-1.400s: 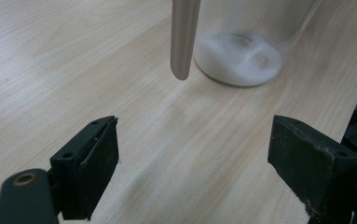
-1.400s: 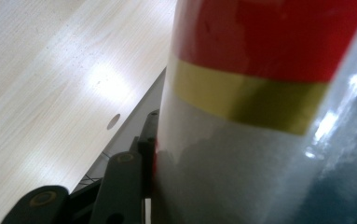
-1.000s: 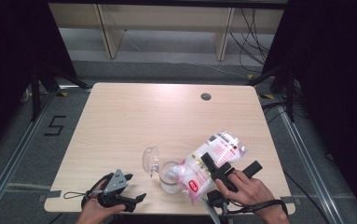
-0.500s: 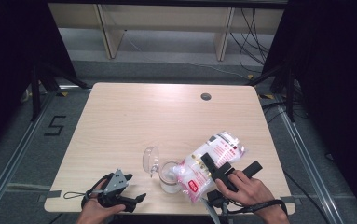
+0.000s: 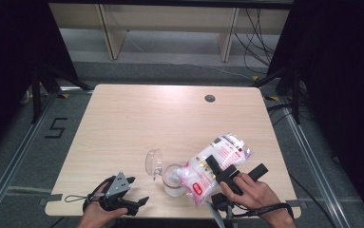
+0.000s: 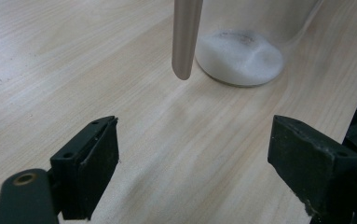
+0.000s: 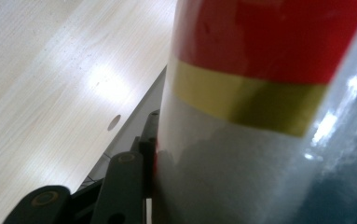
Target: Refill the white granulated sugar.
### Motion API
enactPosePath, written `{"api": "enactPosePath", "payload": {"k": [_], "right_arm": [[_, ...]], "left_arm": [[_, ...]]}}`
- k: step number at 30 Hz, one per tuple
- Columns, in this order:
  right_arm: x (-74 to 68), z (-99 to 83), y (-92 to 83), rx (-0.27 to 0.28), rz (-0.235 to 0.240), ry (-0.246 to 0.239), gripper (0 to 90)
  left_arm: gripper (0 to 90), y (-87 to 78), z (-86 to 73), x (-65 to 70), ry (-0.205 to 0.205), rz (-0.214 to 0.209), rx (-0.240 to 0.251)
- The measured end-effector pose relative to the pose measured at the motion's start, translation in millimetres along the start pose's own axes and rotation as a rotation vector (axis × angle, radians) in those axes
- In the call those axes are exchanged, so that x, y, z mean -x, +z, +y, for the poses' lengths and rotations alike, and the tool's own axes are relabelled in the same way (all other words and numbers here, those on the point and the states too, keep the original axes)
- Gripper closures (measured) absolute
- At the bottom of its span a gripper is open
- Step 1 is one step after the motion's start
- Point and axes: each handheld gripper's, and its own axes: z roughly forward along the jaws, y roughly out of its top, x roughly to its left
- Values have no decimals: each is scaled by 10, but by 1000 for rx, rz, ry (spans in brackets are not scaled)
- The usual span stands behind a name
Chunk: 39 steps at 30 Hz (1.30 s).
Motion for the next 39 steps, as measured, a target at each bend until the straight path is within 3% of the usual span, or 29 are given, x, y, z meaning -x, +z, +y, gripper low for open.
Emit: {"api": "enactPosePath", "payload": {"k": [8, 11, 12, 14, 16, 29, 33, 39], "right_arm": [[6, 28, 6, -4, 0, -26, 619], [6, 30, 12, 6, 1, -25, 620], [4, 34, 10, -1, 3, -30, 620], [-2, 35, 12, -3, -1, -31, 620], [-5, 33, 13, -6, 7, -32, 620], [-5, 18, 15, -14, 12, -50, 621], [-15, 19, 12, -18, 14, -34, 622], [-5, 5, 5, -28, 6, -56, 622]], "left_arm": [[160, 4, 3, -3, 6, 1, 9], [160, 9, -1, 11, -17, 0, 15], [160, 9, -1, 9, -15, 0, 15], [160, -5, 7, -17, 29, 0, -1], [160, 9, 0, 11, -16, 0, 14], [160, 9, 0, 12, -13, 0, 15], [160, 8, 1, 13, -16, 2, 17], [160, 8, -1, 13, -13, 0, 15]]}}
